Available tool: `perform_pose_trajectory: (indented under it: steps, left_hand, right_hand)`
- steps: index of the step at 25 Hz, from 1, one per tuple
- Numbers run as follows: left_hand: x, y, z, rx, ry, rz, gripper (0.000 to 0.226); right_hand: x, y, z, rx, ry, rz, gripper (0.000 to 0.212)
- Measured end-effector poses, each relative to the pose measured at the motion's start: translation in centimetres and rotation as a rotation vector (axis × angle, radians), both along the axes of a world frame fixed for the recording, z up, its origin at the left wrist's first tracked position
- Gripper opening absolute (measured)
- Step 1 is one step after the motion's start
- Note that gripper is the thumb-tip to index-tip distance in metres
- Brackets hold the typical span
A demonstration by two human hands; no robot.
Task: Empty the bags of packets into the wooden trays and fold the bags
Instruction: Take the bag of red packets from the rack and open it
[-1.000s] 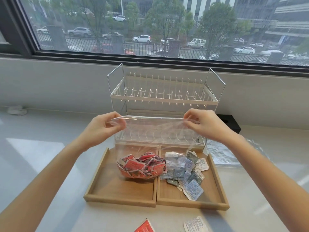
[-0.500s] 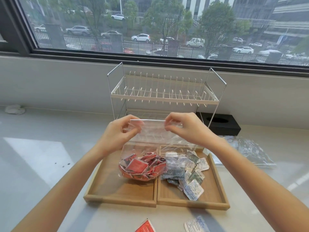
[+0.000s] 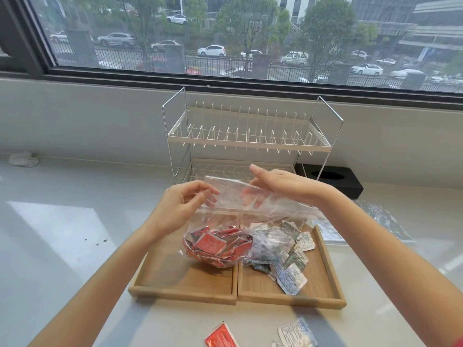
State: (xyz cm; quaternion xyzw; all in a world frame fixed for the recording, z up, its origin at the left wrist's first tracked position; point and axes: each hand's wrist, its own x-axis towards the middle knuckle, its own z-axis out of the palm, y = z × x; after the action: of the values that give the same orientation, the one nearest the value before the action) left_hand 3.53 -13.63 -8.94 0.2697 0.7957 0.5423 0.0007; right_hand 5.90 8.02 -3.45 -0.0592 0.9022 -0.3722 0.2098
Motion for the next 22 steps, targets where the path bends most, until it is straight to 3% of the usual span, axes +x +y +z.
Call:
perform_pose_trajectory:
  steps: [3, 6, 10, 14, 17, 22]
  left_hand:
    - [0.4, 0.8, 0.1, -0.004, 0.024, -0.017, 0.019]
    - [0.3, 1.1, -0.1, -0.012, 0.038, -0.019, 0.02]
    - [0.1, 1.0, -0.4, 0.005, 0.019, -0.01, 0.016]
    - [0.0, 0.8, -0.8, 0.047, -0.013, 0.012, 0.022]
    - [0.2, 0.8, -0.8, 0.051, -0.02, 0.025, 0.02]
    - [0.7, 1.4, 0.4, 0.134, -0.013, -0.016, 0.009]
  right_hand:
    - [-0.7, 0.1, -1.1, 0.004, -0.154, 0.116, 0.058]
    - [-1.0, 0.2, -1.9, -0.137, -0.176, 0.134, 0.042]
    - [-0.7, 0.5, -1.8, -0.329, -0.066, 0.053, 0.017]
    - [-0.3, 1.0, -0.3, -0.505, 0.14, -0.066, 0.011]
    - [-0.1, 1.4, 0.6, -0.446, 0.259, -0.097, 0.011]
    - [0.1, 0.5, -0.1, -0.43, 0.288, -0.067, 0.012]
